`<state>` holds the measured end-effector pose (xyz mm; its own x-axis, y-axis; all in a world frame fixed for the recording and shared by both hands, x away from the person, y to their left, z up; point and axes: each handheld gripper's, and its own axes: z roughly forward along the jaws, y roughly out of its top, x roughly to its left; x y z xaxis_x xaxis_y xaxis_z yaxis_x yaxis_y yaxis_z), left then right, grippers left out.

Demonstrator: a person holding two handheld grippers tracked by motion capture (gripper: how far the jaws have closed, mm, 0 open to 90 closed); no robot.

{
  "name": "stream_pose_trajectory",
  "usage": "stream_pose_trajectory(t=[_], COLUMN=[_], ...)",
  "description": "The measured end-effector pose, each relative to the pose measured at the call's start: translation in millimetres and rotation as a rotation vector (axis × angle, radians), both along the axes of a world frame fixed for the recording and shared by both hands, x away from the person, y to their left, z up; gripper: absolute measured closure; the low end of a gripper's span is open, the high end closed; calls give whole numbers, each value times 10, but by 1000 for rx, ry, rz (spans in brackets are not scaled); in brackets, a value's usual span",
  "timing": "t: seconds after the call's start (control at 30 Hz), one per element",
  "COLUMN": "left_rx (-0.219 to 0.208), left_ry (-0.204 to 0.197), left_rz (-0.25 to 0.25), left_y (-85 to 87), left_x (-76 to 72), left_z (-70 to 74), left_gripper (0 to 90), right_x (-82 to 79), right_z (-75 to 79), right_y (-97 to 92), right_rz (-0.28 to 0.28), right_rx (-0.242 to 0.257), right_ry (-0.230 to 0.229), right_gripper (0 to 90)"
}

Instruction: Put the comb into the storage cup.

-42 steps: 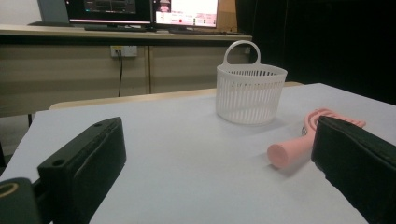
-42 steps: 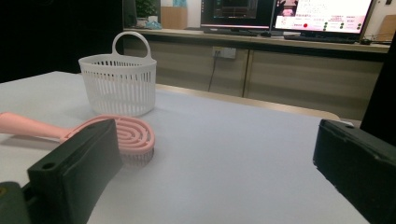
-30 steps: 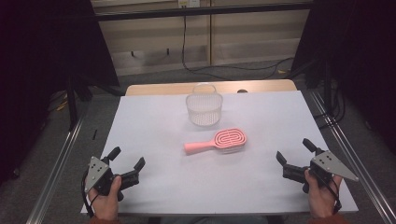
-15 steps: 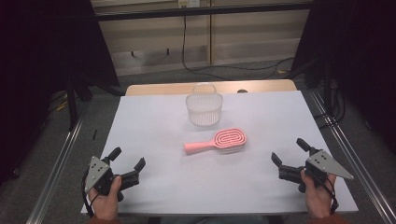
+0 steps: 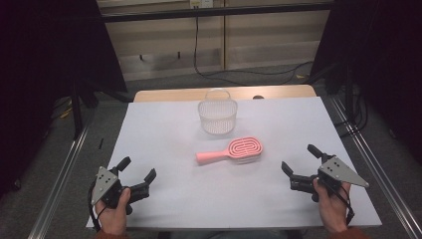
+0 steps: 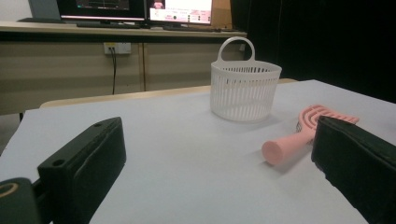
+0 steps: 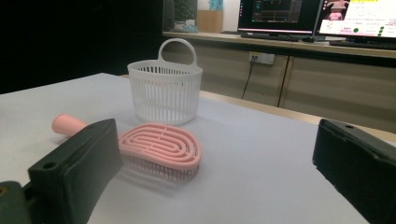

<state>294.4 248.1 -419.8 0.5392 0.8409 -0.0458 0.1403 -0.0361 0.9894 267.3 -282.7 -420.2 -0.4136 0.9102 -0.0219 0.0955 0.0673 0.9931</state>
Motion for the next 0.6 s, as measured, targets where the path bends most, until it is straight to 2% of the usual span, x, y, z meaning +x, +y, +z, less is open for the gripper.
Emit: stream_pose_trajectory(t=[0.07, 0.4, 0.47, 0.6], left_rx=[-4, 1, -4, 8], left_ry=[6, 6, 6, 6], left_rz=[-12, -8, -8, -3], left_y=[-15, -14, -16, -17], left_x=[2, 19, 19, 16], left_z=[1, -2, -2, 3], left_gripper=[33, 33, 33, 33], right_x=[12, 154, 187, 233], right_z=[10, 48, 50, 39], right_y=[16, 149, 171, 235], right_rz=[6, 39, 45, 42], right_rx=[1, -13, -10, -39], right_ry=[-1, -8, -2, 19], right_gripper=[1, 1, 1, 4])
